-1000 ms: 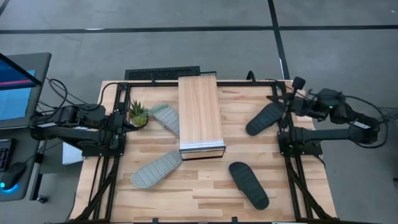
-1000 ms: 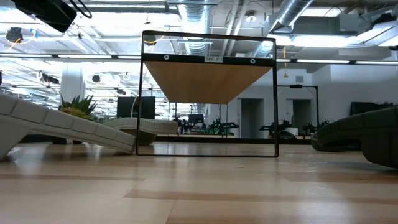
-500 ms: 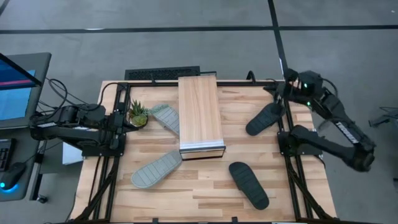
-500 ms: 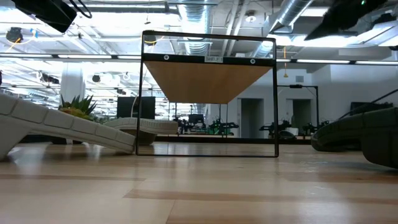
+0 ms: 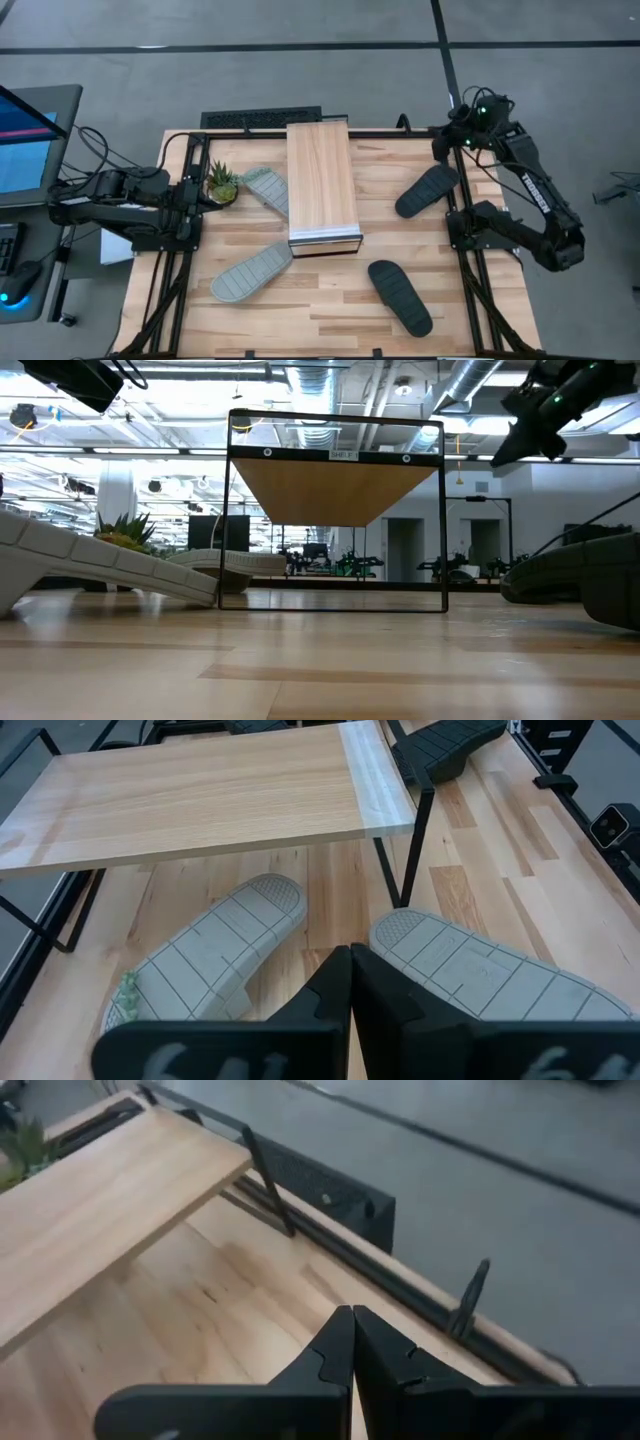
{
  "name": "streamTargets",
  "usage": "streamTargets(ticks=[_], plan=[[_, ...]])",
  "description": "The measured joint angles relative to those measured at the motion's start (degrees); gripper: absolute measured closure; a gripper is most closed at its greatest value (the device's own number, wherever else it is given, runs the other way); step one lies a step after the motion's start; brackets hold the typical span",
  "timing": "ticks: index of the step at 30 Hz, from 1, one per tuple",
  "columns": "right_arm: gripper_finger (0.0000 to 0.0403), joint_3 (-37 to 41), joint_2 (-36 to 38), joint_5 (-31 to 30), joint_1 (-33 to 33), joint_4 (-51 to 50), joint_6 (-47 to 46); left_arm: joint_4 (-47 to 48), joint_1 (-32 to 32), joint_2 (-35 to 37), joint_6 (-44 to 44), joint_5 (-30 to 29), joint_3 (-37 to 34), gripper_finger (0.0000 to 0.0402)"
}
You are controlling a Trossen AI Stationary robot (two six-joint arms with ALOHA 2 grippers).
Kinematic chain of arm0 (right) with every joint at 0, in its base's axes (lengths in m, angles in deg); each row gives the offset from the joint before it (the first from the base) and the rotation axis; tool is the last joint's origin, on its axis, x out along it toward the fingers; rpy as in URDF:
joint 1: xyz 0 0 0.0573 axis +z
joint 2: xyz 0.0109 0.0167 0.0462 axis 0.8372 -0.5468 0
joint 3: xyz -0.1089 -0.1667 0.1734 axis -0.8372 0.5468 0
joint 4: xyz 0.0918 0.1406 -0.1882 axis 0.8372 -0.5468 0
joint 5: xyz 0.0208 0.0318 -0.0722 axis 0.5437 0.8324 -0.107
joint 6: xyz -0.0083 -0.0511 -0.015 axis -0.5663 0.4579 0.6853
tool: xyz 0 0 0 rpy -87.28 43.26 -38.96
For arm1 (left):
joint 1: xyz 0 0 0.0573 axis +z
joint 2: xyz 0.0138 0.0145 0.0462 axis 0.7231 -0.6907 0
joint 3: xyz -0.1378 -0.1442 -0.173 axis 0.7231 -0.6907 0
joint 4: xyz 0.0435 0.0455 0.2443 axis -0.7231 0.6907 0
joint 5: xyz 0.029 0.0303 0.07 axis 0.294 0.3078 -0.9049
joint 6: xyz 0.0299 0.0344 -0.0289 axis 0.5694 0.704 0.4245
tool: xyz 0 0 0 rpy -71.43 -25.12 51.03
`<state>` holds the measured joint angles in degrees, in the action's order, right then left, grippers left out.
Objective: Pick and place slides into the shelf
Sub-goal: Put the top black slide on the shelf
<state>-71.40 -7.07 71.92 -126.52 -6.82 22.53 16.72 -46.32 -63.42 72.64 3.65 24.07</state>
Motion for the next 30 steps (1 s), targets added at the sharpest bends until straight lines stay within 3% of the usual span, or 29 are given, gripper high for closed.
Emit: streamTargets(ticks=[9,14,21,30], plan=[[0.0403,-3.4,-4.5,-1.4,1.3,-10.9,10.8,0.0,0.0,0.0,0.0,0.0,0.0,0.0401],[0.0403,-3.8,-4.7,1.6,0.7,-11.7,11.2,0.0,0.0,0.0,0.0,0.0,0.0,0.0401],[0.0403,-3.8,-4.7,0.9,2.7,-10.3,8.2,0.0,0.0,0.0,0.0,0.0,0.0,0.0401],[0.0403,-1.7,-4.3,-10.5,8.8,-6.0,2.6,0.0,0.0,0.0,0.0,0.0,0.0,0.0401]])
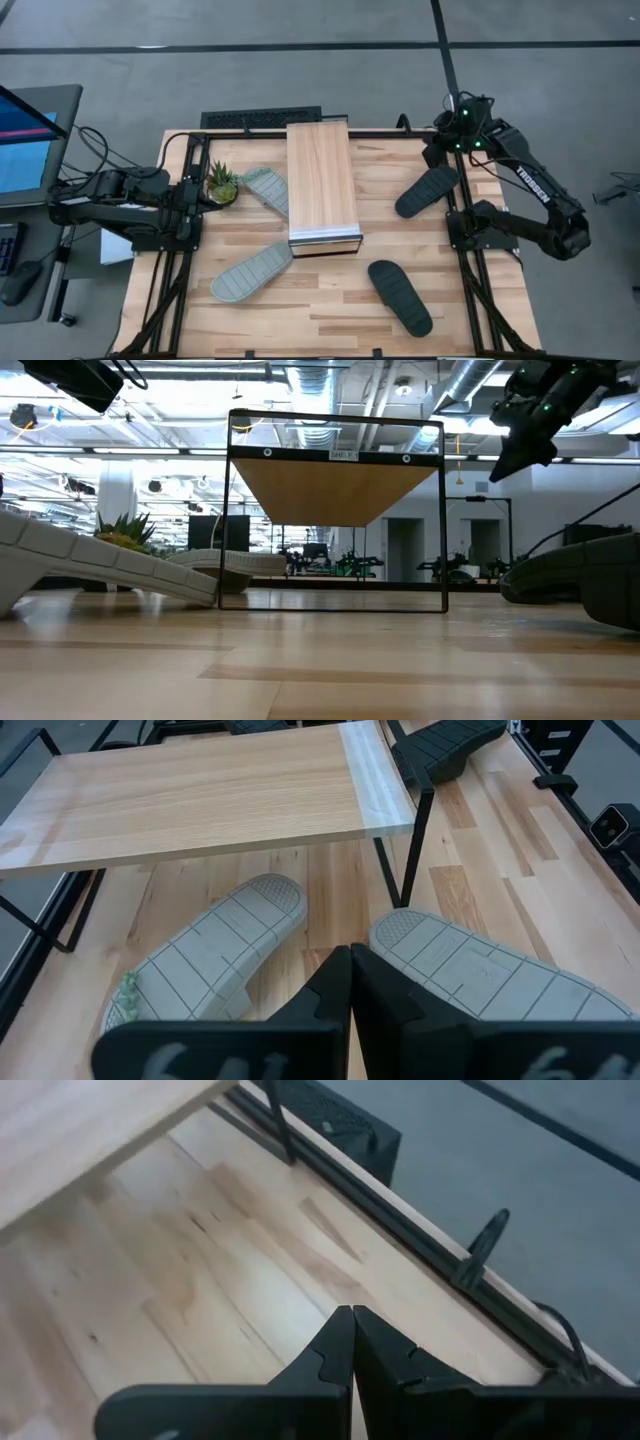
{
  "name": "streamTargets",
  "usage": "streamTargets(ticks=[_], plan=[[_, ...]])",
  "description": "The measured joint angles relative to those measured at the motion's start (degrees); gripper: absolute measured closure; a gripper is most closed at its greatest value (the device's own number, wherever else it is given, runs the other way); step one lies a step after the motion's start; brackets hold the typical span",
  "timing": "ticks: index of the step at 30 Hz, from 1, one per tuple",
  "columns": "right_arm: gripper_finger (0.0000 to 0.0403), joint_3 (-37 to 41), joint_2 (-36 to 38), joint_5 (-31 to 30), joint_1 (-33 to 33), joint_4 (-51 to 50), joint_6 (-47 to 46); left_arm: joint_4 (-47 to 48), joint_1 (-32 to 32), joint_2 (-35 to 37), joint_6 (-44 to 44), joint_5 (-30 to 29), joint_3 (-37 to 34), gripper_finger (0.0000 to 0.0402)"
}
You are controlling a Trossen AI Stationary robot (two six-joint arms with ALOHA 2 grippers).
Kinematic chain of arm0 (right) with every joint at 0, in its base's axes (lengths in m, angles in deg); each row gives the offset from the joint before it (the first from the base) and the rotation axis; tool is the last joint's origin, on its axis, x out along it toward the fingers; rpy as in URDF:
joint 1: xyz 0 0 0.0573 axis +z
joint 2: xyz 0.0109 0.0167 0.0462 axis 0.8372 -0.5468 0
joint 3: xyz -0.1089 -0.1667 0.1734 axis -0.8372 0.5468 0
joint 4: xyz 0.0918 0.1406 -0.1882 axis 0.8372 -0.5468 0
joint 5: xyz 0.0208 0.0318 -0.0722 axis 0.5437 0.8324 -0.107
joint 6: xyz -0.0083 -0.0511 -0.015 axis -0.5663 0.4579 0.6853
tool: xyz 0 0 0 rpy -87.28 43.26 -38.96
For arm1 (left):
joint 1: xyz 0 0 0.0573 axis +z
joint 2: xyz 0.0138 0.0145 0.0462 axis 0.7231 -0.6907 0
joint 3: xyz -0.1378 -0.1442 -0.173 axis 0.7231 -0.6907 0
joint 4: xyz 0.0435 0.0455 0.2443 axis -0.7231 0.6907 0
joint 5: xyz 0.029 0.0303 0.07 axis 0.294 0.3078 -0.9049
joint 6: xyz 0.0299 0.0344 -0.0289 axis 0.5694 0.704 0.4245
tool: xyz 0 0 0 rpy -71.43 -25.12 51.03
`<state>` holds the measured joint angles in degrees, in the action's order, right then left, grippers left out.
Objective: Pick and place slides into the shelf
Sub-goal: Put the top black slide on the shelf
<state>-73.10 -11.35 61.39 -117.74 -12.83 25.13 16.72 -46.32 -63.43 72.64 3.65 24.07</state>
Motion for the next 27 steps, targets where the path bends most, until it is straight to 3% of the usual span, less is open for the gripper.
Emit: streamTargets(ticks=[7,19,24,27], plan=[[0.0403,0.0,-0.1,-4.5,0.9,-2.5,-3.0,0.0,0.0,0.0,0.0,0.0,0.0,0.0401],[0.0403,0.0,-0.9,-11.7,0.9,-18.5,-9.4,0.0,0.0,0.0,0.0,0.0,0.0,0.0401],[0.0403,0.0,-0.9,-17.8,0.9,-22.6,-10.4,0.0,0.0,0.0,0.0,0.0,0.0,0.0401],[0.0403,0.0,-0.9,-18.5,0.9,-23.5,-11.6,0.0,0.0,0.0,0.0,0.0,0.0,0.0401]])
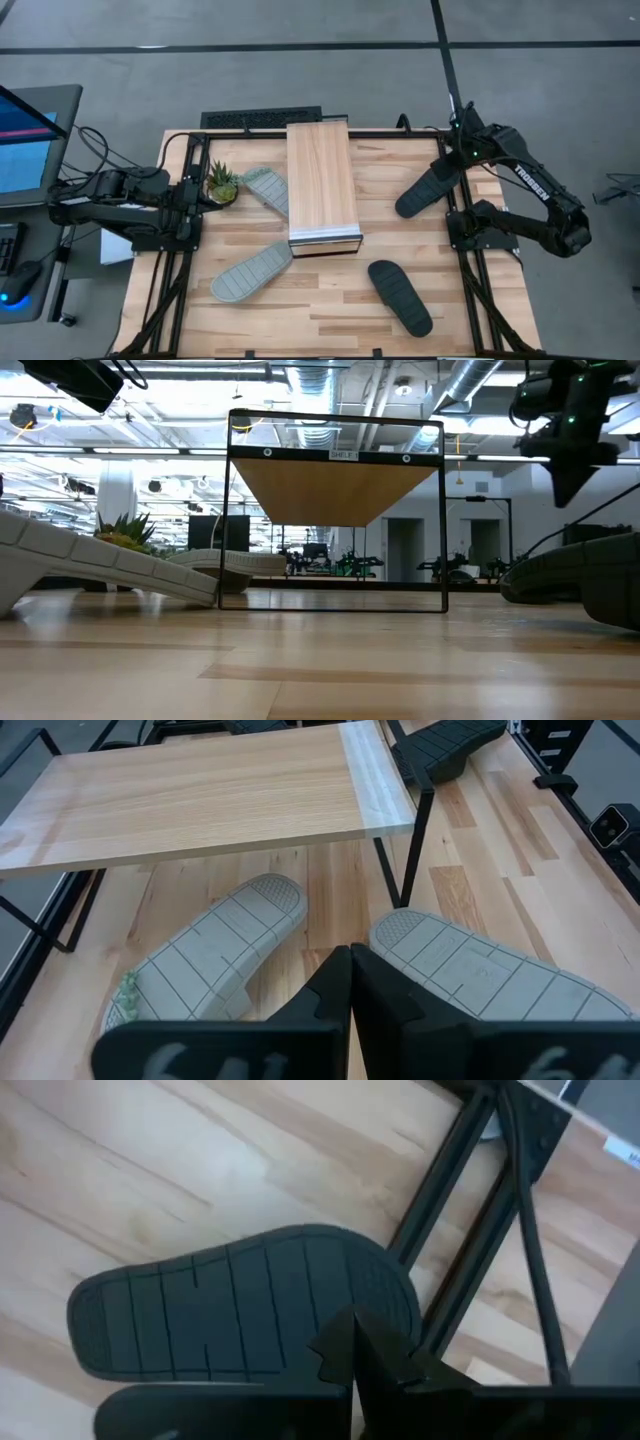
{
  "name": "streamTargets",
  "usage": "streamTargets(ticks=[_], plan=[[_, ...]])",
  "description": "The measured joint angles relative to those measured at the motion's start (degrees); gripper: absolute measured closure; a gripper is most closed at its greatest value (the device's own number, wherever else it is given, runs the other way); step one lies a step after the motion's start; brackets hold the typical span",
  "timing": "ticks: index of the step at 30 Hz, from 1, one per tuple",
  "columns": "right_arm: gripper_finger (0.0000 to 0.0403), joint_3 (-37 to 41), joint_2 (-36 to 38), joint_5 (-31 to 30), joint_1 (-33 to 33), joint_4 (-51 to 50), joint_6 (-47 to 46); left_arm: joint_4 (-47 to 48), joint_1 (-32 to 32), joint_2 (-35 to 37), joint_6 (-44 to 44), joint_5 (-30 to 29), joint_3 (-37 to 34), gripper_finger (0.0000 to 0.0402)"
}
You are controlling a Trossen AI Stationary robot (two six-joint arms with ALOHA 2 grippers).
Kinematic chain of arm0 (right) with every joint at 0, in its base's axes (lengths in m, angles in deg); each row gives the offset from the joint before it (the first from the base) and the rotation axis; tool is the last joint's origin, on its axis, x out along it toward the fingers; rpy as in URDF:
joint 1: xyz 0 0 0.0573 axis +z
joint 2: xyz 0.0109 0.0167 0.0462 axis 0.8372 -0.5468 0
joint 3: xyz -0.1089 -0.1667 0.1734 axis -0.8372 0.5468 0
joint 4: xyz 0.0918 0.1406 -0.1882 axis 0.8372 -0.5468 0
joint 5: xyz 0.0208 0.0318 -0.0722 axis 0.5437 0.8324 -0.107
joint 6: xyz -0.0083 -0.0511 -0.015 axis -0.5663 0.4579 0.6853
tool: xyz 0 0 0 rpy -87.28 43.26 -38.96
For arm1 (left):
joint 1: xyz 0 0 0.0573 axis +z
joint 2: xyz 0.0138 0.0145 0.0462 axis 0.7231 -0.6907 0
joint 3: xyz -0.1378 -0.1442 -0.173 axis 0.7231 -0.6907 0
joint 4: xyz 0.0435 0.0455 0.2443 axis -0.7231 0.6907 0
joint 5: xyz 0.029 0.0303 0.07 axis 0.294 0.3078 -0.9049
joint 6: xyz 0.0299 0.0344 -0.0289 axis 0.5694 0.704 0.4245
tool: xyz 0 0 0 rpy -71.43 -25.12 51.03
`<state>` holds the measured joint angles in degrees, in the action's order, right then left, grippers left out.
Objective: Pick and place slides into the shelf
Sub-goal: Put the top black slide on the shelf
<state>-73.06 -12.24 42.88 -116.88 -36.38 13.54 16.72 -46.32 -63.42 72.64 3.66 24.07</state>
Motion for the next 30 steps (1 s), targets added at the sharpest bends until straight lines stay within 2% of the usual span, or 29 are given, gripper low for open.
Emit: streamTargets(ticks=[9,15,18,23,30], plan=[[0.0403,0.0,-3.4,0.3,0.0,-1.4,-6.0,0.0,0.0,0.0,0.0,0.0,0.0,0.0401],[0.0403,0.0,-5.4,5.0,3.1,-3.5,-8.4,0.0,0.0,0.0,0.0,0.0,0.0,0.0401],[0.0403,0.0,-5.6,7.6,7.7,-5.2,-9.4,0.0,0.0,0.0,0.0,0.0,0.0,0.0401],[0.0403,0.0,-5.6,8.0,18.9,-6.1,-12.3,0.0,0.0,0.0,0.0,0.0,0.0,0.0401],[0.0403,0.0,-5.6,1.8,34.9,-6.1,-22.8,0.0,0.0,0.0,0.0,0.0,0.0,0.0401]])
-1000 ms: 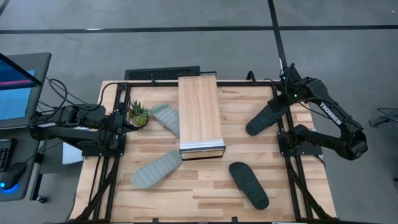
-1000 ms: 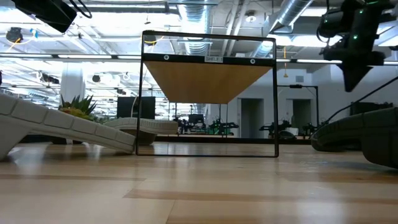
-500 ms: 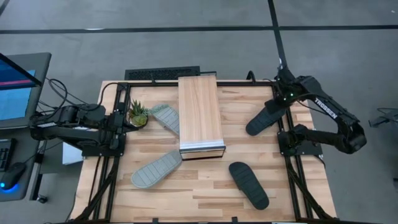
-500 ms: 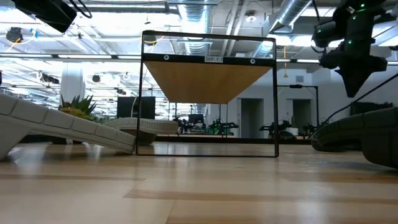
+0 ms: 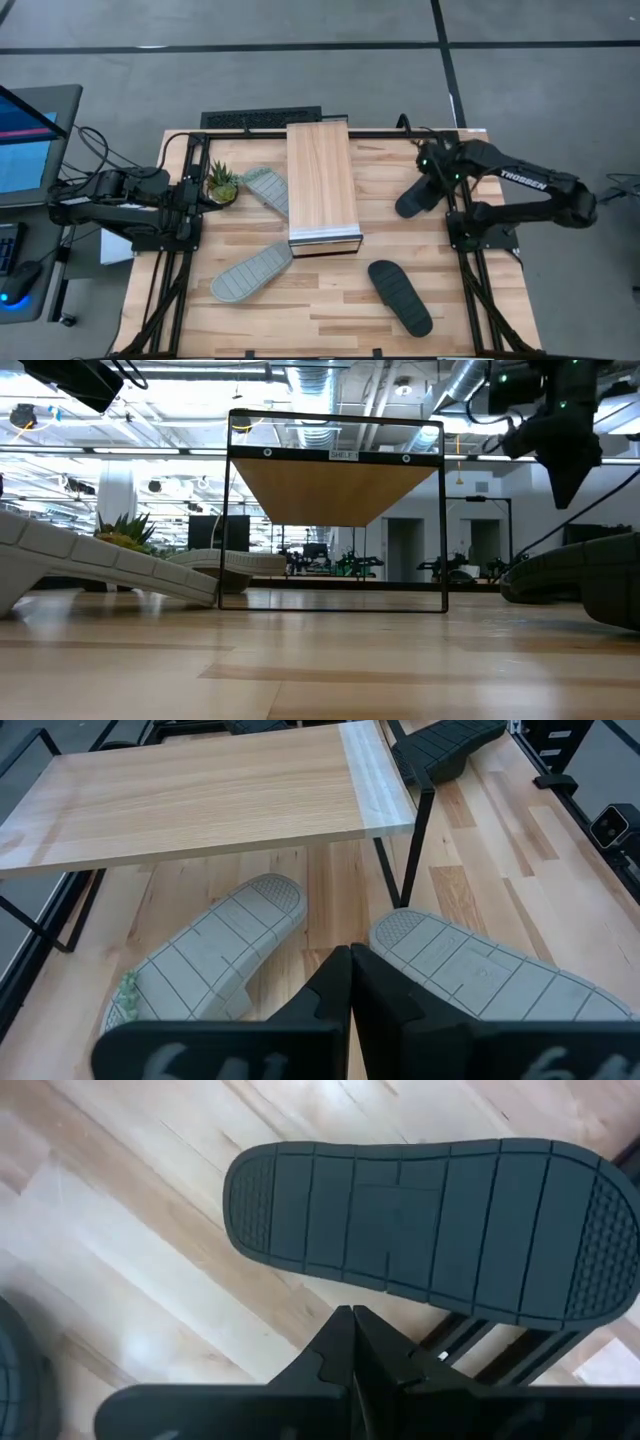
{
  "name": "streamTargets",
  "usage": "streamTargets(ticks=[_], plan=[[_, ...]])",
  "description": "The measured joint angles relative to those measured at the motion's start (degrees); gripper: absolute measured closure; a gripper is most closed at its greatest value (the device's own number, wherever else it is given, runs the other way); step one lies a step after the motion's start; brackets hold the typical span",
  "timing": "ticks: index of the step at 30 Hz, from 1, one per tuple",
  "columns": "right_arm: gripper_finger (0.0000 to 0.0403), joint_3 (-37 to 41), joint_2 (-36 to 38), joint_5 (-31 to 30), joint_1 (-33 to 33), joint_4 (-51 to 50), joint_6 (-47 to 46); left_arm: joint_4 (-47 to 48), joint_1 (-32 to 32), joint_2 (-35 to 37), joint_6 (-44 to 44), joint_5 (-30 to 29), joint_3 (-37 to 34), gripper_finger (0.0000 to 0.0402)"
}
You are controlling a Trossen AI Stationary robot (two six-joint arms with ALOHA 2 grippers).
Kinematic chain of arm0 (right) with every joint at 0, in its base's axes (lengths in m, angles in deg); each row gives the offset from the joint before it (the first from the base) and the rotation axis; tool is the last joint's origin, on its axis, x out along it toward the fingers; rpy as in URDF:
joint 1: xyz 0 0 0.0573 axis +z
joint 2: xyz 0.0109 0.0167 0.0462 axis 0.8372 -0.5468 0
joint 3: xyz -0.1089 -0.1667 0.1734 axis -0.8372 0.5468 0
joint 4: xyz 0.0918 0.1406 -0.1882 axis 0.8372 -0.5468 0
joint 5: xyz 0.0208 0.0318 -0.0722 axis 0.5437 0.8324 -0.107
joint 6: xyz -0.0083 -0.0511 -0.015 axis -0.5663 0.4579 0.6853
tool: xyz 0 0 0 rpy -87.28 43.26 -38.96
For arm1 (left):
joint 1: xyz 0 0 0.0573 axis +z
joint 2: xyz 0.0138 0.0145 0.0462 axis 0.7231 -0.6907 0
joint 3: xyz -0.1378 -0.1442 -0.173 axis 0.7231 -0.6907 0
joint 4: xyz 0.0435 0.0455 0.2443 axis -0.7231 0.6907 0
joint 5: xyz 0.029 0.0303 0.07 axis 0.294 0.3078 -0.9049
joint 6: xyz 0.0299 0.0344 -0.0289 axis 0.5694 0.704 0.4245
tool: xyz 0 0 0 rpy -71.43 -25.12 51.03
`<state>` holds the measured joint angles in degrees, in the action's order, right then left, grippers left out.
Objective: Pick and place slides into the shelf
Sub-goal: Put the top black slide on the shelf
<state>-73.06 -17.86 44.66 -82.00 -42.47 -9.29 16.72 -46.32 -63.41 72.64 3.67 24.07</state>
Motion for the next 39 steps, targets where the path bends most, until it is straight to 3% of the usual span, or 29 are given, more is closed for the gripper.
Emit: streamTargets(ticks=[16,28,39], plan=[[0.0403,0.0,-0.9,-7.4,26.7,-2.3,-42.3,0.0,0.0,0.0,0.0,0.0,0.0,0.0401],[0.0399,0.0,-11.2,-10.5,35.2,-2.1,-56.0,0.0,0.0,0.0,0.0,0.0,0.0,0.0401],[0.0293,0.0,-13.3,-10.3,39.6,-4.3,-67.3,0.0,0.0,0.0,0.0,0.0,0.0,0.0401]])
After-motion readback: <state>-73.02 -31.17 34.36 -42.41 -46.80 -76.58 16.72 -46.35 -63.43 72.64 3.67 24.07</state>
